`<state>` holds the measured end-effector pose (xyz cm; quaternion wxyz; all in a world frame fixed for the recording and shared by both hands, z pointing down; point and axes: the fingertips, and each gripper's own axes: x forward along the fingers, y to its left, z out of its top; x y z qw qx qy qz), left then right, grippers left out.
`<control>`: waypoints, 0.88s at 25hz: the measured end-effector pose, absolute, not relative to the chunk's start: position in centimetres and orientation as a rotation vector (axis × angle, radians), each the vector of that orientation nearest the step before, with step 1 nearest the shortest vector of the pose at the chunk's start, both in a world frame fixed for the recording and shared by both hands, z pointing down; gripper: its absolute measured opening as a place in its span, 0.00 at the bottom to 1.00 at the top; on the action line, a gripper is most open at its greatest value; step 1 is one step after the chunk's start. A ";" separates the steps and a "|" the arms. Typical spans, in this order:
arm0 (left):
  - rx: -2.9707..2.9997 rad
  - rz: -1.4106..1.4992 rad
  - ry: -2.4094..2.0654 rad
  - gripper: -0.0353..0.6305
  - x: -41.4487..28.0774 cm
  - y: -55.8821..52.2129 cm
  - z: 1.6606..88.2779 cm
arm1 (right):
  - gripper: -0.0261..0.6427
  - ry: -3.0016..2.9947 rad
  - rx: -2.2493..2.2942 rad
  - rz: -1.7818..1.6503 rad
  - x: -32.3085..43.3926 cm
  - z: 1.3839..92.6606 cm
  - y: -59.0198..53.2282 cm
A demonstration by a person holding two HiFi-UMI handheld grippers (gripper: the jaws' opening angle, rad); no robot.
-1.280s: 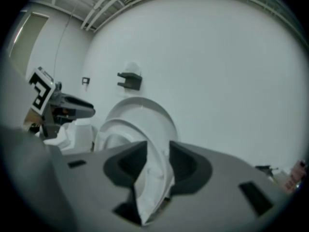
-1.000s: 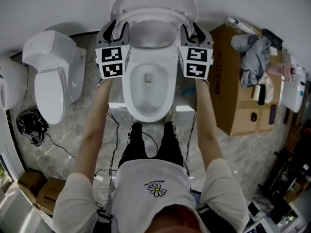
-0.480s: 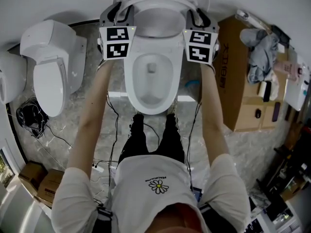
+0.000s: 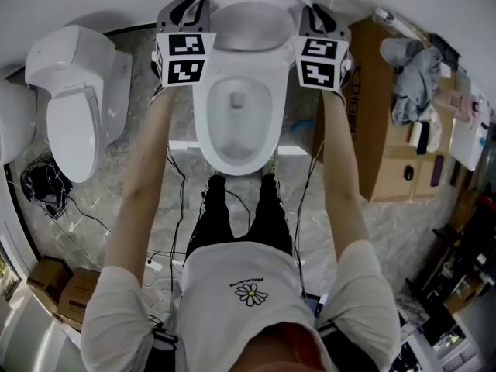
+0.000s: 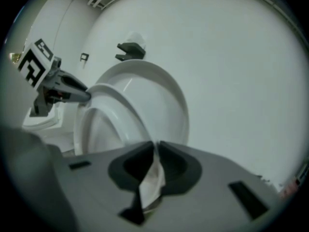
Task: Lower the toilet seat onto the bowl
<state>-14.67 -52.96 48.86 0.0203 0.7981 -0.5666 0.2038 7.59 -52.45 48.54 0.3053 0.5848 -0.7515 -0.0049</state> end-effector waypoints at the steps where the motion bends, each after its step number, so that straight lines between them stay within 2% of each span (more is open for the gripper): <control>1: 2.479 0.640 -1.759 0.18 -14.7 -52.9 48.9 | 0.13 -1.989 1.548 -0.007 7.6 48.6 -52.4; 22: 2.599 0.644 -1.627 0.19 -14.1 -45.9 48.5 | 0.14 -2.004 1.599 0.061 8.2 48.3 -45.4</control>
